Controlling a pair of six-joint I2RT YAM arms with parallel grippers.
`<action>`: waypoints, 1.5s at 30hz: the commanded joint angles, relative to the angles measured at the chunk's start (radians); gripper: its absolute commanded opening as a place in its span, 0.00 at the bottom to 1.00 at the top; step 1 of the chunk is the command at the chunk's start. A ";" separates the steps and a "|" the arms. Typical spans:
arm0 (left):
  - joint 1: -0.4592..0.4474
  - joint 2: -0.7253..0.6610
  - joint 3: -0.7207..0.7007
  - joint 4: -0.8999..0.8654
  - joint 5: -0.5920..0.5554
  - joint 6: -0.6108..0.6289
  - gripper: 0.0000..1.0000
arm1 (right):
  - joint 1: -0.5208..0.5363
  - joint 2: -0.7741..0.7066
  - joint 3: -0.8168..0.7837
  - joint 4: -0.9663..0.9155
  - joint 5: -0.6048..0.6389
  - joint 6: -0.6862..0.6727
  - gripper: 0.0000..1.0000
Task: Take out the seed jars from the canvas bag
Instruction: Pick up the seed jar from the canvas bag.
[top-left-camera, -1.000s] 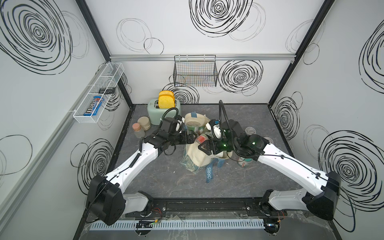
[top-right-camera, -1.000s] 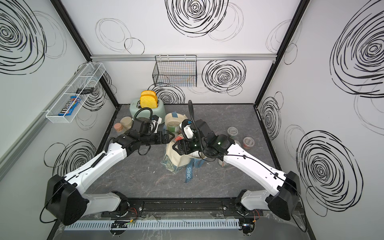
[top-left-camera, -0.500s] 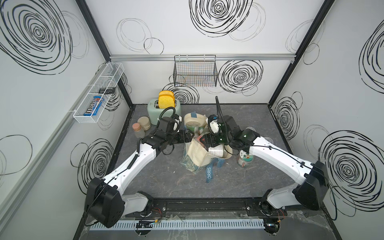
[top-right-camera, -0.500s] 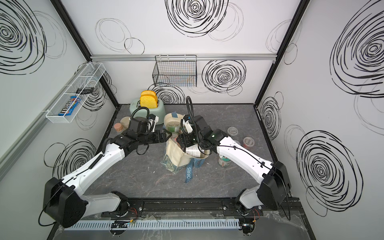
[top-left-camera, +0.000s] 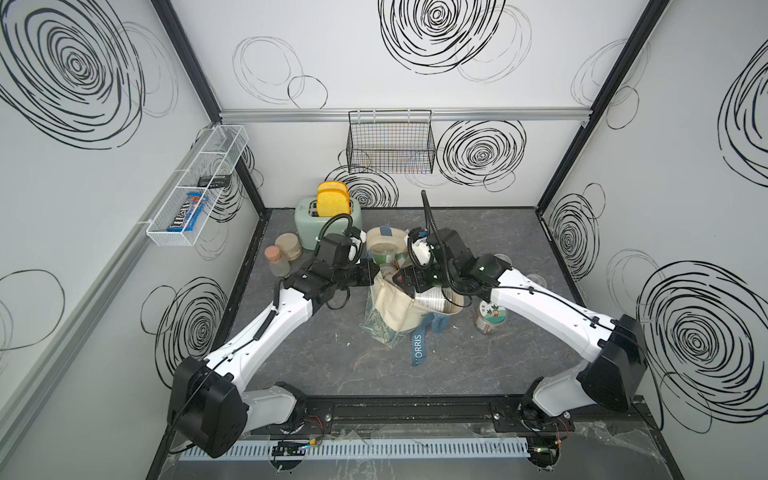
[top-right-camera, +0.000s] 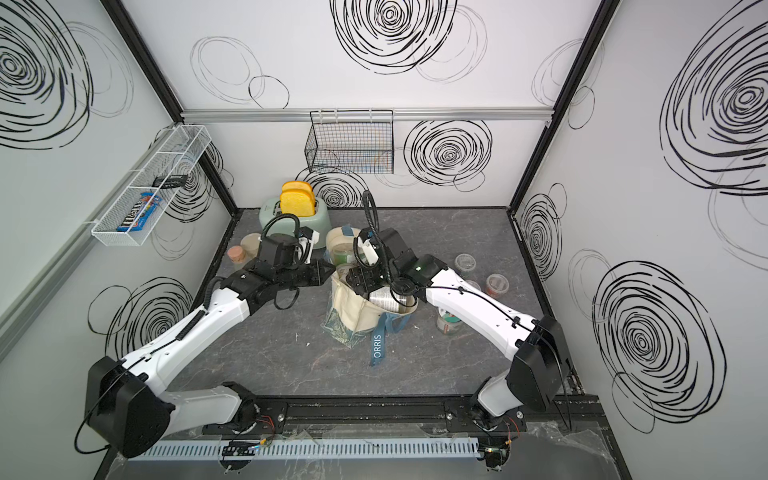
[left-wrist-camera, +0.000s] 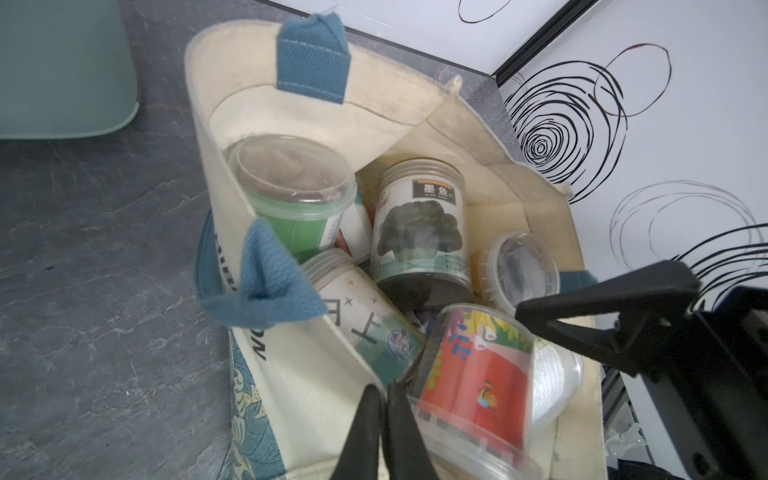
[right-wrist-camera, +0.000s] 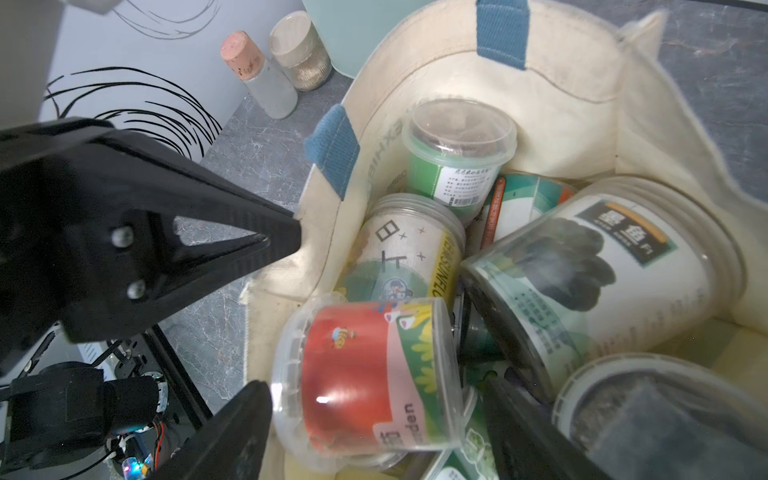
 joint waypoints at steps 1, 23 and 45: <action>-0.007 -0.033 -0.038 -0.050 -0.022 0.004 0.07 | 0.004 0.024 0.034 -0.030 0.022 -0.017 0.84; -0.095 -0.061 -0.106 -0.005 -0.022 -0.032 0.00 | 0.057 0.084 0.105 -0.117 0.171 -0.050 1.00; -0.109 -0.085 -0.172 0.017 -0.039 -0.037 0.00 | -0.048 -0.016 -0.030 -0.020 -0.074 0.039 0.75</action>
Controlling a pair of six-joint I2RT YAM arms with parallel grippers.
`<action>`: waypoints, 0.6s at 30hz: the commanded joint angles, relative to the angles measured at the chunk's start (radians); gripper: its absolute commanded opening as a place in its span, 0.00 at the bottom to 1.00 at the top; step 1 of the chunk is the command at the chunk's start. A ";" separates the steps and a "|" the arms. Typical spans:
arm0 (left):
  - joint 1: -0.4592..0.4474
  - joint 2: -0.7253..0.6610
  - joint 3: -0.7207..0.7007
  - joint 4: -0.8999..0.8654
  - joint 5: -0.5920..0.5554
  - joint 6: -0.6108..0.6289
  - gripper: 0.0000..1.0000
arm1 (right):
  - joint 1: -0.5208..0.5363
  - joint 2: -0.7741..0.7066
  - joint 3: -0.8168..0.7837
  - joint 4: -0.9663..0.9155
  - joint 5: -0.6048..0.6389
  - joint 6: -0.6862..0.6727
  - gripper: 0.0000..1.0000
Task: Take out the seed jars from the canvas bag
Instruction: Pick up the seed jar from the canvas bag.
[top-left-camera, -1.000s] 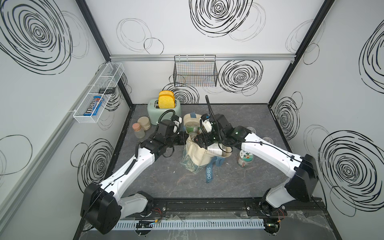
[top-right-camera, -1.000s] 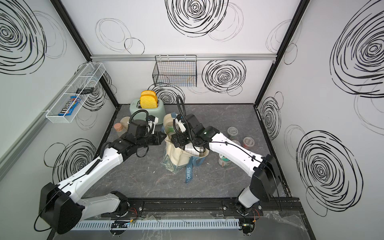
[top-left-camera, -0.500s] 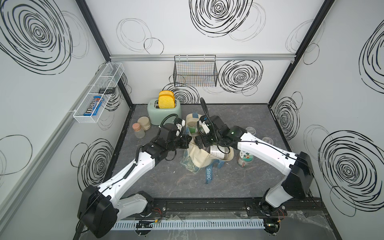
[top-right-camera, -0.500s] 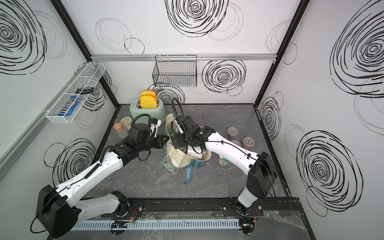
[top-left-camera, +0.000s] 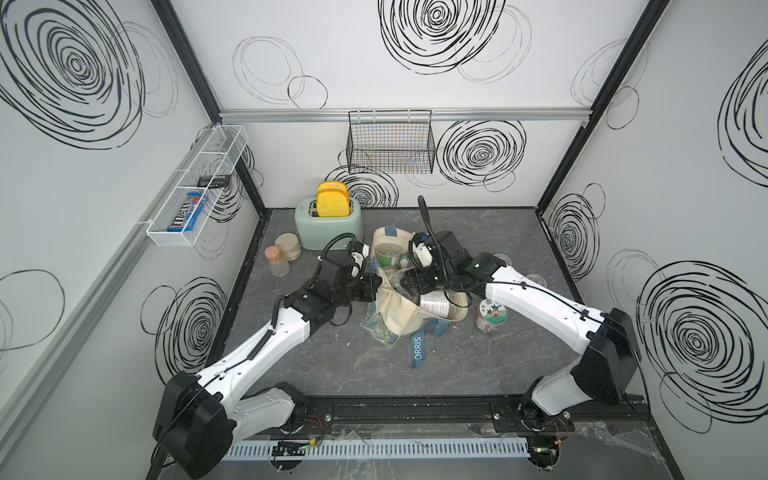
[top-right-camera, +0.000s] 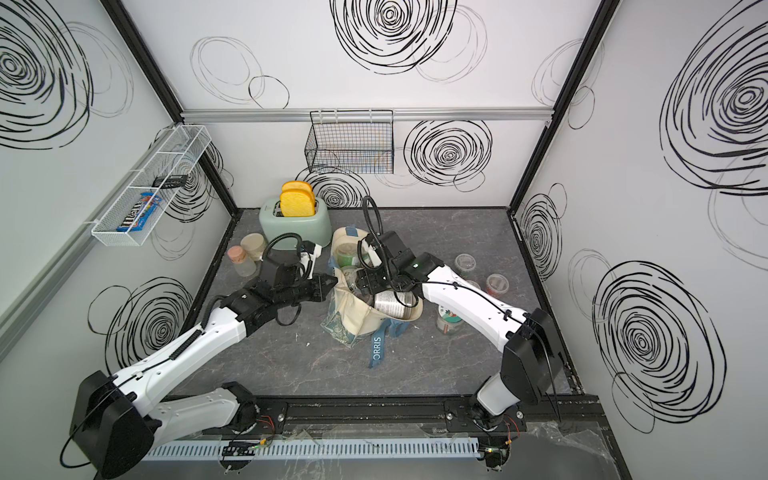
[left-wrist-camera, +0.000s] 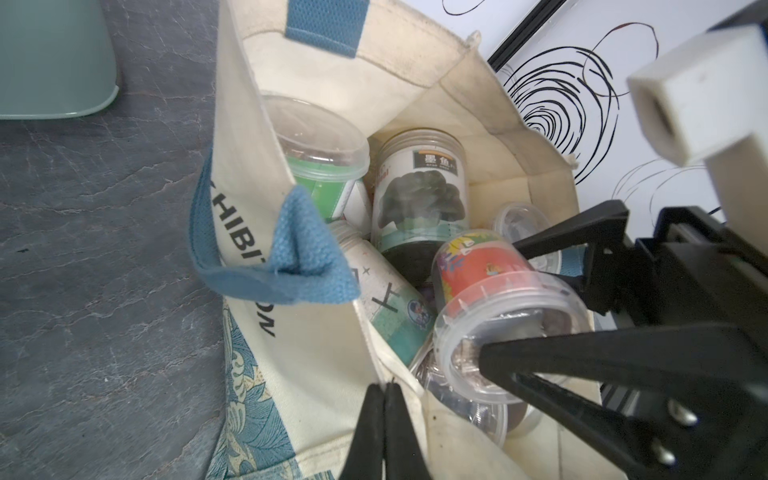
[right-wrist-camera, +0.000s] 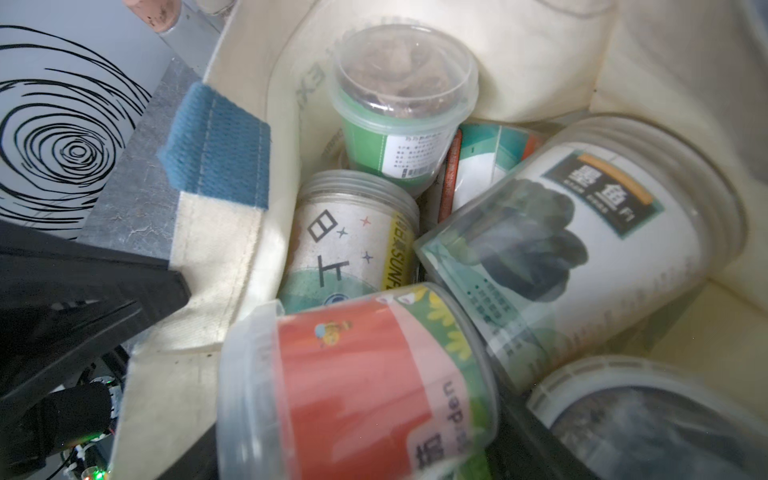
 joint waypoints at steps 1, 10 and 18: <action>-0.018 0.012 -0.013 -0.096 0.021 -0.008 0.00 | -0.016 -0.044 -0.018 0.054 -0.095 0.021 0.75; -0.017 0.014 -0.007 -0.095 0.024 -0.006 0.00 | -0.055 -0.055 -0.032 0.090 -0.151 0.053 0.70; -0.017 0.013 -0.007 -0.095 0.024 -0.005 0.00 | -0.170 -0.158 -0.059 0.162 -0.273 0.149 0.70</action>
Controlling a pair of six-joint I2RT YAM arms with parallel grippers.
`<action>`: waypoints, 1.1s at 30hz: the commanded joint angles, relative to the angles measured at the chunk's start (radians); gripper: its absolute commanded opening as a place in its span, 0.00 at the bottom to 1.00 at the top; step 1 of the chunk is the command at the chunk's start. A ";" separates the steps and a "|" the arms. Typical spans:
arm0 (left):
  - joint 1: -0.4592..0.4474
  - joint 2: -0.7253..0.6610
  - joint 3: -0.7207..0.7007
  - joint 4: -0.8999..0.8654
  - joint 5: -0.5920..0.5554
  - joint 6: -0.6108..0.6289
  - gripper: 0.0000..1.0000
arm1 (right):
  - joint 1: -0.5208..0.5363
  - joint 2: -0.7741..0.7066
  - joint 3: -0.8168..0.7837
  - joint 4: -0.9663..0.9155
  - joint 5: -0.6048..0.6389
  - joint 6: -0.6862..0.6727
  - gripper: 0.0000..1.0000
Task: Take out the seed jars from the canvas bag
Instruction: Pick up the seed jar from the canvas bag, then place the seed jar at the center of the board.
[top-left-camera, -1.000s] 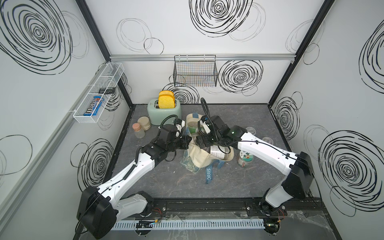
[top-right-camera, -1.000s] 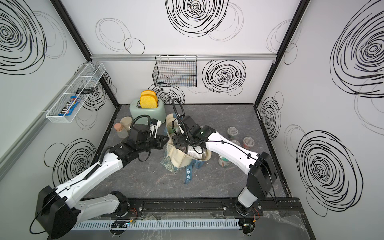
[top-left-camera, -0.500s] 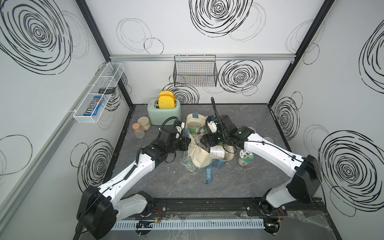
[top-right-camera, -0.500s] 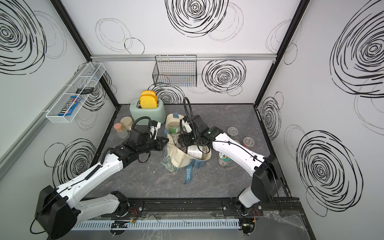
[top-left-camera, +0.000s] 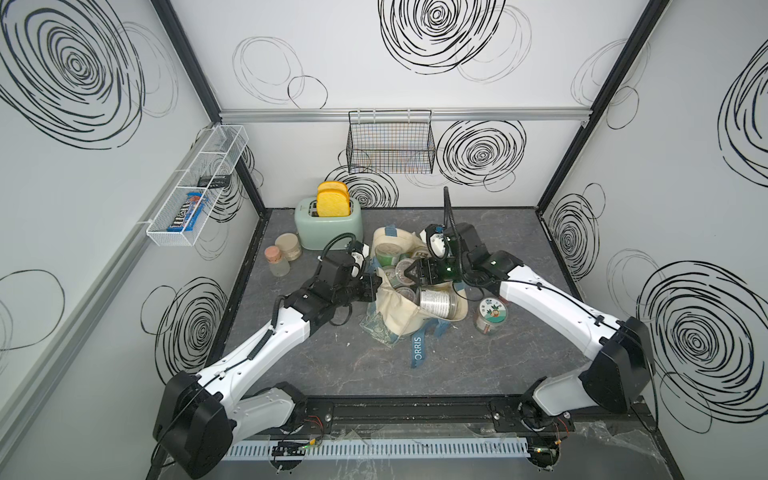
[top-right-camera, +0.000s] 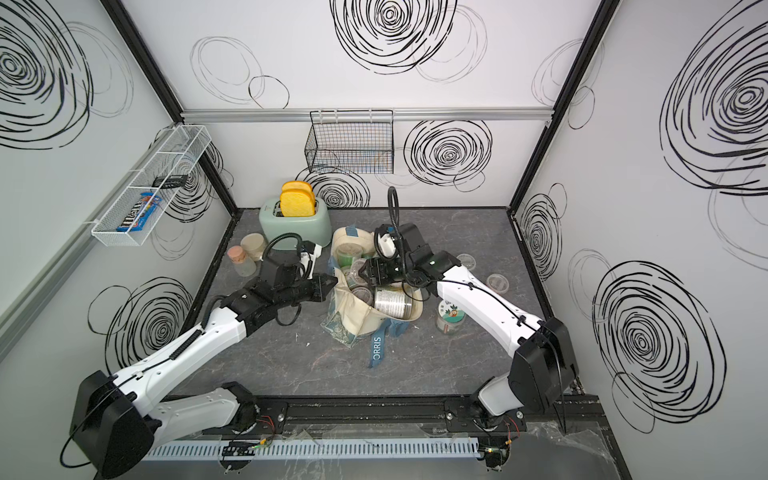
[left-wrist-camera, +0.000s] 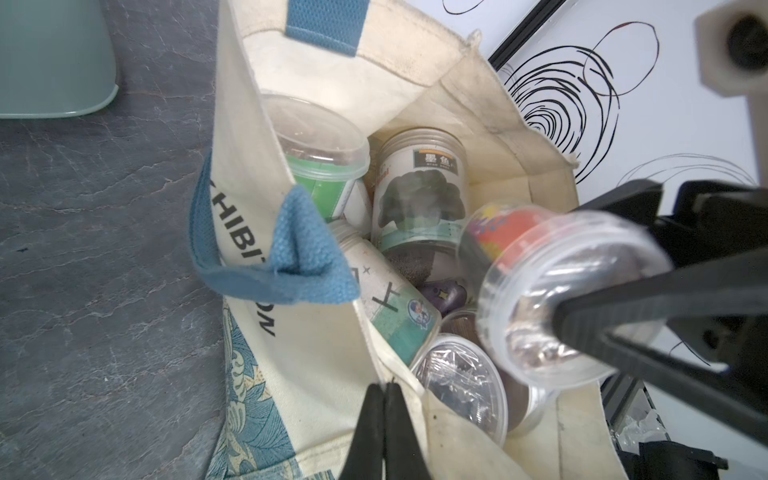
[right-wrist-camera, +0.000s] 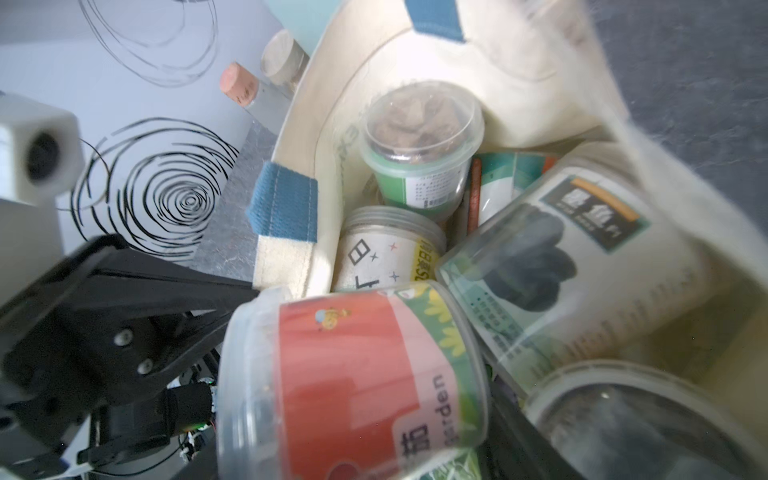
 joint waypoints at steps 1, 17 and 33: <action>-0.017 0.012 -0.008 -0.093 0.023 -0.005 0.00 | -0.059 -0.093 -0.019 0.070 -0.074 0.060 0.70; -0.007 0.011 -0.007 -0.077 0.035 -0.006 0.00 | -0.623 -0.098 -0.123 0.141 -0.191 0.060 0.70; 0.009 0.030 -0.018 -0.041 0.068 -0.003 0.00 | -0.866 0.407 0.167 0.149 -0.057 0.092 0.70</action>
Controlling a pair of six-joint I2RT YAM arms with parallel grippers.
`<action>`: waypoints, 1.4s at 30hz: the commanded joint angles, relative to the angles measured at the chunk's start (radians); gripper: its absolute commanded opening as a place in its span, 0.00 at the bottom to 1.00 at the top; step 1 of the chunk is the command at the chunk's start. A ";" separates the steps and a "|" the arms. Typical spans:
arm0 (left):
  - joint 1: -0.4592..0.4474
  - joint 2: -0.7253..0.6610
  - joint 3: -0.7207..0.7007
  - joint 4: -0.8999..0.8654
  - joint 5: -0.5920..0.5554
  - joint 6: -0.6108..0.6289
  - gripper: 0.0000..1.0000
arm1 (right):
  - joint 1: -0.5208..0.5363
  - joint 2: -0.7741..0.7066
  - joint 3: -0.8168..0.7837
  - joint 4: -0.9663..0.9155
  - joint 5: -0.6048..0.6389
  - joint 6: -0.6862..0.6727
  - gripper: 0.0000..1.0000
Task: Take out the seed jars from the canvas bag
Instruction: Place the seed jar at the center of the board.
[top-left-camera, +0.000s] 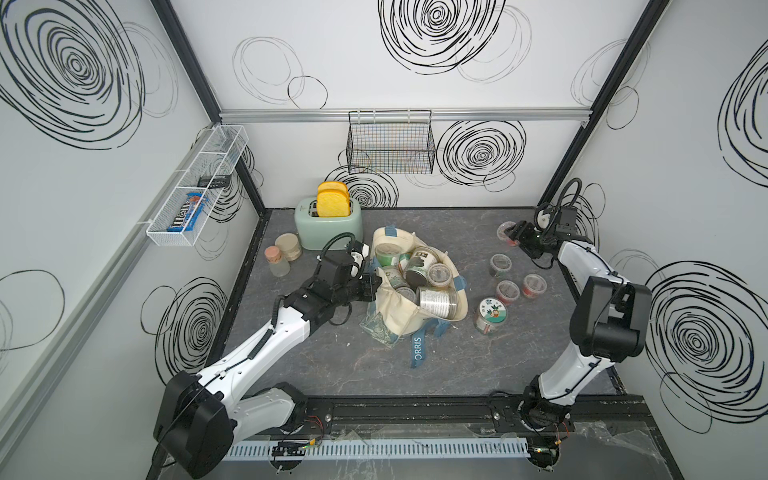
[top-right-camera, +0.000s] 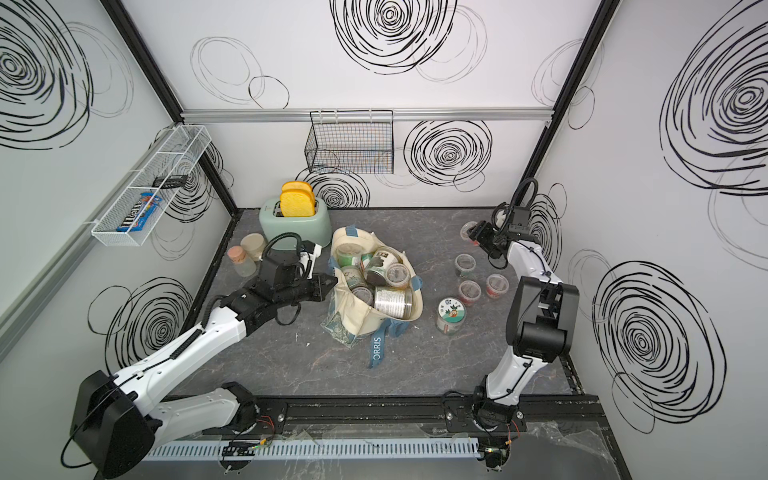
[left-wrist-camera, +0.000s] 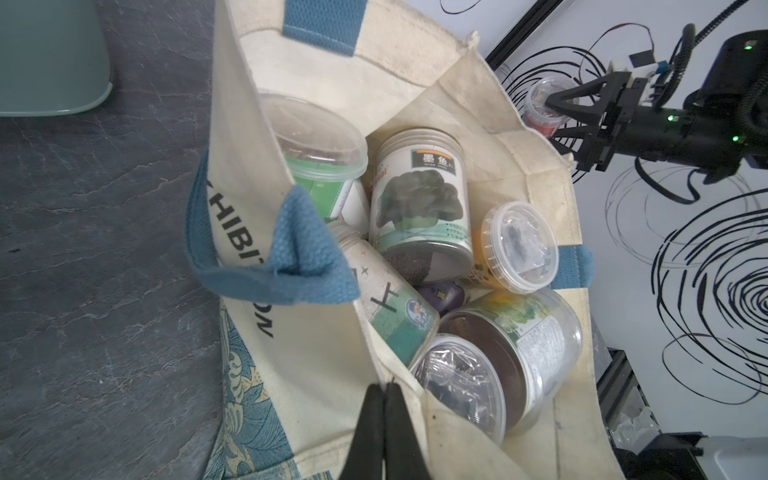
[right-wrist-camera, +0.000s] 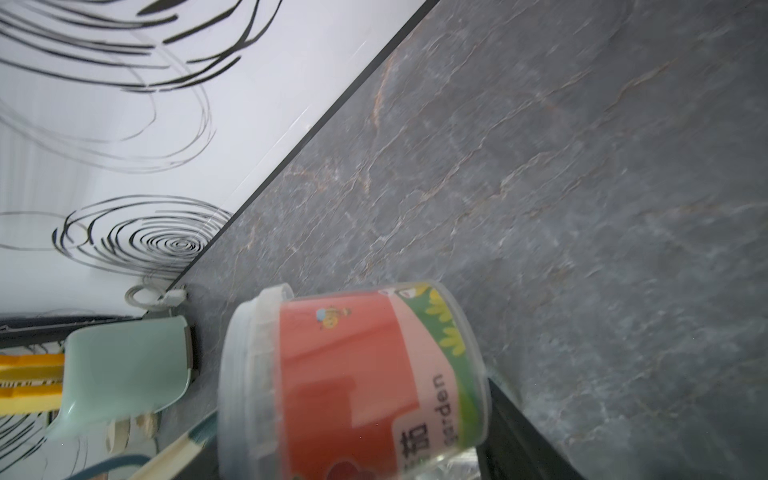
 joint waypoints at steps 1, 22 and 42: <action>-0.001 0.026 -0.018 -0.046 0.048 -0.004 0.00 | -0.028 0.077 0.074 -0.006 0.008 0.018 0.70; 0.037 0.064 -0.006 -0.020 0.089 0.007 0.00 | -0.065 0.487 0.392 -0.147 -0.055 0.028 0.72; 0.005 0.057 0.013 -0.042 0.048 -0.001 0.00 | -0.173 0.451 0.316 -0.199 -0.047 -0.029 0.91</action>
